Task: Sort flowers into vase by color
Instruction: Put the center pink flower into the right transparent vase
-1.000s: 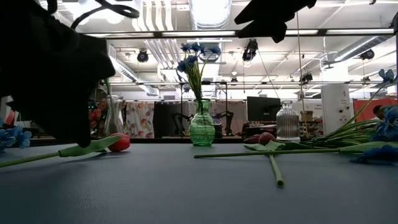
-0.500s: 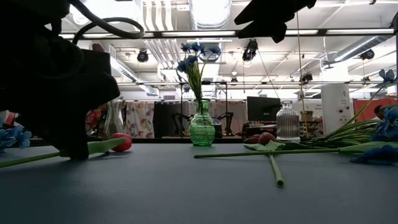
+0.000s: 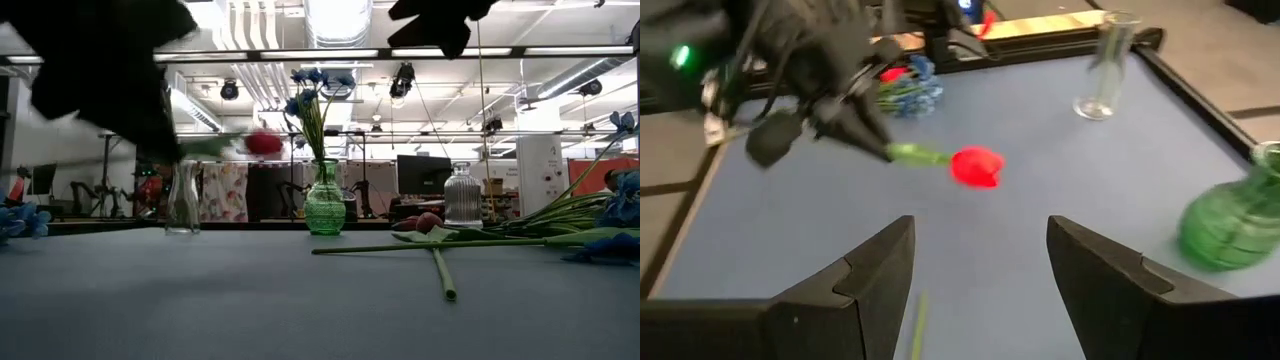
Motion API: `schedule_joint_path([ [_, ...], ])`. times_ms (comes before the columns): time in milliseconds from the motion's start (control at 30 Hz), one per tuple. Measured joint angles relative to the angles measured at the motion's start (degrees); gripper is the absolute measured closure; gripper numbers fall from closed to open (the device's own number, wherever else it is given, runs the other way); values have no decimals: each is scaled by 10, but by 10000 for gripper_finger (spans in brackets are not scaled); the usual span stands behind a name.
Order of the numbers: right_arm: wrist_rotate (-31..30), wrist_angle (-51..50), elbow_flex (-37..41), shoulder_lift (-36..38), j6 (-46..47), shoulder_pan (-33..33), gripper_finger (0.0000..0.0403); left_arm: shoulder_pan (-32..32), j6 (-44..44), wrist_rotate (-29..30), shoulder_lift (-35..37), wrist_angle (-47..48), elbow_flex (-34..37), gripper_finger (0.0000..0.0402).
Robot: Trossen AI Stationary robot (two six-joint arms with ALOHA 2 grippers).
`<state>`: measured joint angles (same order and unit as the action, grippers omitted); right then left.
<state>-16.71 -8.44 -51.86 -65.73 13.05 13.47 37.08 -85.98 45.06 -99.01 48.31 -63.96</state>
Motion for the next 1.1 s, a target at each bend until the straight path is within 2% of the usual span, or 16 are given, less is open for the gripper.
schedule_joint_path([
  [133,-39,14,18,0,6,37,184,10,117,92,52,-77,0,397],
  [233,-97,57,50,0,6,66,184,15,263,138,79,-194,0,398],
  [300,-116,123,79,-6,3,82,184,15,373,146,91,-293,3,398],
  [433,-117,299,143,-35,-26,105,184,10,617,106,93,-529,26,398],
  [500,-109,390,166,-54,-56,113,184,3,716,49,91,-648,43,398],
  [567,-85,479,177,-80,-88,118,184,-5,778,-10,86,-756,67,399],
  [633,-58,557,184,-108,-116,122,184,-14,807,-31,78,-822,88,399],
  [767,-27,665,169,-162,-143,125,184,-30,826,-33,62,-891,126,397],
  [967,-32,686,110,-219,-189,124,184,-50,825,-30,34,-966,151,396],
  [1100,-71,689,83,-234,-200,124,184,-51,825,-30,28,-967,152,396],
])
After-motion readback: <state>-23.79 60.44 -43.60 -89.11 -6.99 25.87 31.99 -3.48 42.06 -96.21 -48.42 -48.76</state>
